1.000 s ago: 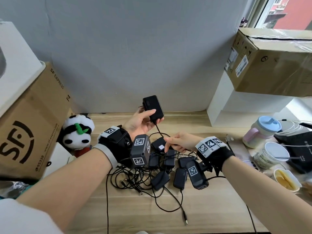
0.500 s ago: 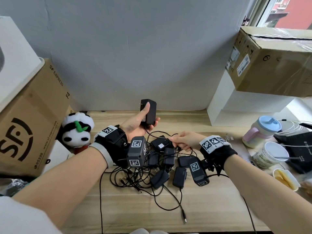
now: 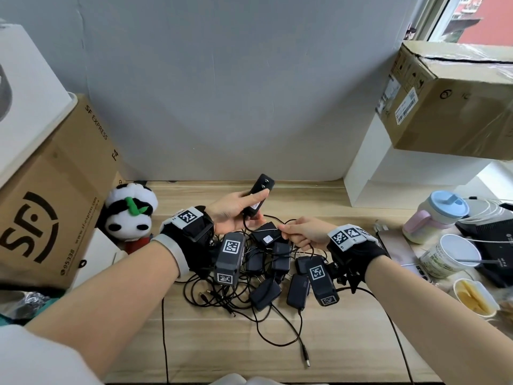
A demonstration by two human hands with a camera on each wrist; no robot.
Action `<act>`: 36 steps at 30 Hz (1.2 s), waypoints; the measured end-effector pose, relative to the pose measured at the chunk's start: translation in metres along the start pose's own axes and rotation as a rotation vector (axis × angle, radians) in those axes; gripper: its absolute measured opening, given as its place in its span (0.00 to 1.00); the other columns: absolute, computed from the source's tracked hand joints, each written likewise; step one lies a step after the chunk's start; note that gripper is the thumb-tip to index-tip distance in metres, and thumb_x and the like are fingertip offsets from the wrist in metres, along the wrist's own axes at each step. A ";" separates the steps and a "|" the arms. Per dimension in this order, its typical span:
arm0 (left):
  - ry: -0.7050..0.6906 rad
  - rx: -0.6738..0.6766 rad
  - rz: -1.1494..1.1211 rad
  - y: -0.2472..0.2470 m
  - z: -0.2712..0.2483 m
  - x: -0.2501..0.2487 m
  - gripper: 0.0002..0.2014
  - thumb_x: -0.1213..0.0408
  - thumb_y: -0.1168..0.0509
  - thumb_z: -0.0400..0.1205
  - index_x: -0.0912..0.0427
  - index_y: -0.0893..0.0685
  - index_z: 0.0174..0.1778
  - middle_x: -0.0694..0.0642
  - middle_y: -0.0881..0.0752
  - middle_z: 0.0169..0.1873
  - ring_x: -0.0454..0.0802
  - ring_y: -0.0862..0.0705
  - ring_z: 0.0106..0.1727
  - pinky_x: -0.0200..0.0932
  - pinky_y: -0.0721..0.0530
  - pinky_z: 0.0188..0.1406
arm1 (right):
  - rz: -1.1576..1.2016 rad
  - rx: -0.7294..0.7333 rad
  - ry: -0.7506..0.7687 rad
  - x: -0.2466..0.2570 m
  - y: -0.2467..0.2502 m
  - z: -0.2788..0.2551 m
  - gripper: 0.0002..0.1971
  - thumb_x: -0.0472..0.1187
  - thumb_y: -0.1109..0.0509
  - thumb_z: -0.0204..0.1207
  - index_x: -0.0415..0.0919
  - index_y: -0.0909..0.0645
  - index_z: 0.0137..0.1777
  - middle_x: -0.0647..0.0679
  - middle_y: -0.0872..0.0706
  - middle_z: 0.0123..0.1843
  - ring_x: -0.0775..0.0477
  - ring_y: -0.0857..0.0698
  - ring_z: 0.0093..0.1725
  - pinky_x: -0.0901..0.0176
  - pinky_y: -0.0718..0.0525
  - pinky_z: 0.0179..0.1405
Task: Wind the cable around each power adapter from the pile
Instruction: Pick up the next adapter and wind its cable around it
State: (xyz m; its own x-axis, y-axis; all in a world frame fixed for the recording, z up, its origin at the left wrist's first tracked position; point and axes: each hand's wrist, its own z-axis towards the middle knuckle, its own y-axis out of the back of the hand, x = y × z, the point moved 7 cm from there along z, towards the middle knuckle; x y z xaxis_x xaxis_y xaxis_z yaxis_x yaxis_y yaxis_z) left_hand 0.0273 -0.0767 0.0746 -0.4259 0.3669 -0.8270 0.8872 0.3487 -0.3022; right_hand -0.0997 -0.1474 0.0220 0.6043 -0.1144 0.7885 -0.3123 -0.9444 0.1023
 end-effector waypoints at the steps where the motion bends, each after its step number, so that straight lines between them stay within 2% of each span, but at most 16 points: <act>1: -0.013 -0.002 -0.001 0.000 0.000 -0.001 0.11 0.57 0.33 0.79 0.60 0.25 0.40 0.56 0.26 0.31 0.46 0.22 0.24 0.37 0.15 0.28 | 0.013 -0.017 -0.013 0.000 0.002 0.001 0.16 0.49 0.40 0.83 0.41 0.29 0.35 0.57 0.37 0.16 0.59 0.41 0.14 0.70 0.40 0.15; 4: -0.030 0.000 -0.018 -0.001 -0.001 -0.004 0.25 0.43 0.29 0.64 0.60 0.25 0.44 0.56 0.25 0.32 0.44 0.27 0.22 0.35 0.21 0.22 | -0.011 -0.078 -0.098 -0.004 0.009 0.001 0.19 0.52 0.35 0.79 0.43 0.30 0.32 0.57 0.36 0.16 0.58 0.40 0.15 0.70 0.40 0.16; 5: -0.037 0.004 -0.024 -0.001 0.000 -0.005 0.29 0.39 0.31 0.63 0.60 0.25 0.46 0.56 0.24 0.32 0.43 0.28 0.22 0.35 0.22 0.22 | -0.020 -0.095 -0.118 -0.005 0.011 0.001 0.19 0.53 0.33 0.78 0.44 0.31 0.30 0.57 0.37 0.17 0.58 0.40 0.15 0.69 0.41 0.17; 7: -0.032 0.047 -0.107 -0.003 0.002 -0.005 0.30 0.35 0.40 0.72 0.61 0.26 0.52 0.56 0.24 0.33 0.44 0.27 0.25 0.35 0.21 0.25 | -0.030 -0.114 -0.132 -0.006 0.013 0.001 0.20 0.55 0.32 0.76 0.45 0.32 0.29 0.56 0.37 0.18 0.57 0.40 0.16 0.68 0.42 0.19; 10: -0.006 0.077 -0.291 -0.003 0.004 -0.006 0.27 0.39 0.45 0.80 0.63 0.25 0.55 0.57 0.24 0.33 0.48 0.23 0.31 0.38 0.17 0.30 | -0.035 -0.125 -0.140 -0.005 0.013 0.002 0.20 0.55 0.32 0.76 0.45 0.32 0.30 0.57 0.37 0.18 0.57 0.40 0.16 0.67 0.42 0.21; 13: -0.026 0.059 -0.386 -0.001 0.003 -0.009 0.19 0.52 0.42 0.85 0.66 0.25 0.58 0.60 0.23 0.36 0.51 0.22 0.37 0.40 0.14 0.33 | -0.008 -0.134 -0.137 -0.005 0.015 0.004 0.18 0.51 0.35 0.80 0.44 0.30 0.32 0.57 0.35 0.16 0.58 0.38 0.15 0.69 0.39 0.18; 15: -0.057 0.040 -0.392 0.002 0.002 -0.012 0.15 0.61 0.41 0.85 0.65 0.25 0.64 0.61 0.21 0.41 0.52 0.21 0.38 0.37 0.15 0.31 | 0.066 -0.150 -0.110 -0.004 0.017 0.005 0.16 0.47 0.39 0.83 0.42 0.30 0.34 0.57 0.35 0.14 0.59 0.37 0.13 0.70 0.39 0.16; 19: -0.152 -0.045 -0.222 0.011 0.004 -0.020 0.15 0.68 0.36 0.81 0.55 0.19 0.64 0.58 0.13 0.42 0.50 0.16 0.35 0.33 0.24 0.27 | 0.189 -0.208 -0.061 -0.002 0.026 0.005 0.16 0.44 0.38 0.83 0.41 0.30 0.34 0.56 0.36 0.16 0.58 0.37 0.14 0.68 0.40 0.18; 22: -0.144 -0.061 -0.110 0.011 0.004 -0.019 0.14 0.69 0.33 0.78 0.59 0.19 0.60 0.59 0.15 0.43 0.46 0.16 0.32 0.33 0.24 0.26 | 0.046 -0.295 -0.092 -0.001 0.042 0.003 0.16 0.53 0.28 0.73 0.42 0.27 0.35 0.55 0.36 0.19 0.55 0.37 0.18 0.65 0.38 0.24; 24: -0.114 0.022 -0.024 0.005 0.001 -0.018 0.13 0.73 0.34 0.78 0.61 0.17 0.59 0.59 0.14 0.44 0.47 0.15 0.36 0.36 0.20 0.35 | 0.031 -0.350 -0.072 0.004 0.053 0.000 0.17 0.52 0.24 0.68 0.41 0.24 0.37 0.55 0.34 0.19 0.55 0.36 0.18 0.64 0.38 0.24; 25: -0.105 0.064 0.078 0.000 -0.001 -0.017 0.14 0.74 0.34 0.78 0.60 0.16 0.59 0.59 0.12 0.46 0.49 0.14 0.41 0.39 0.18 0.44 | 0.066 -0.370 -0.037 0.010 0.057 -0.002 0.15 0.50 0.25 0.69 0.40 0.24 0.38 0.55 0.34 0.18 0.55 0.37 0.17 0.65 0.38 0.22; 27: -0.101 0.080 0.404 -0.003 -0.003 -0.013 0.16 0.73 0.32 0.78 0.56 0.15 0.59 0.60 0.12 0.52 0.51 0.14 0.50 0.42 0.18 0.58 | 0.134 -0.384 0.063 0.027 0.058 -0.008 0.13 0.47 0.32 0.78 0.40 0.26 0.36 0.56 0.36 0.17 0.57 0.39 0.15 0.68 0.39 0.18; 29: -0.113 -0.012 0.638 0.000 0.000 -0.010 0.17 0.67 0.27 0.75 0.54 0.15 0.60 0.59 0.13 0.57 0.51 0.15 0.55 0.42 0.20 0.63 | 0.164 -0.348 0.175 0.046 0.053 -0.013 0.16 0.45 0.40 0.84 0.40 0.28 0.35 0.58 0.37 0.15 0.59 0.41 0.14 0.70 0.43 0.16; 31: -0.132 -0.176 0.703 0.008 0.004 -0.010 0.21 0.62 0.23 0.72 0.58 0.16 0.61 0.56 0.13 0.56 0.50 0.15 0.56 0.40 0.21 0.61 | 0.148 -0.287 0.252 0.059 0.043 -0.017 0.16 0.43 0.43 0.85 0.40 0.29 0.35 0.57 0.37 0.15 0.59 0.41 0.14 0.70 0.44 0.15; 33: -0.147 -0.312 0.633 0.015 0.008 -0.010 0.22 0.62 0.22 0.70 0.62 0.15 0.59 0.58 0.12 0.52 0.52 0.14 0.53 0.44 0.18 0.57 | 0.120 -0.207 0.288 0.064 0.030 -0.019 0.16 0.41 0.44 0.86 0.39 0.28 0.36 0.56 0.36 0.16 0.59 0.39 0.15 0.71 0.41 0.15; 36: -0.159 -0.395 0.479 0.019 0.008 -0.010 0.17 0.64 0.23 0.72 0.66 0.12 0.55 0.63 0.11 0.48 0.53 0.15 0.45 0.49 0.17 0.56 | 0.112 -0.111 0.306 0.061 0.015 -0.019 0.16 0.40 0.46 0.86 0.39 0.28 0.36 0.55 0.34 0.17 0.57 0.37 0.17 0.70 0.37 0.18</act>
State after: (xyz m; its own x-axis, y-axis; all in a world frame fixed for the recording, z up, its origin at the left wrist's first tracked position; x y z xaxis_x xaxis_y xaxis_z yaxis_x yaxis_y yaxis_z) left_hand 0.0502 -0.0808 0.0732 0.0595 0.4391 -0.8964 0.8273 0.4809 0.2905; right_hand -0.0813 -0.1627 0.0831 0.3186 -0.1022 0.9424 -0.4523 -0.8901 0.0564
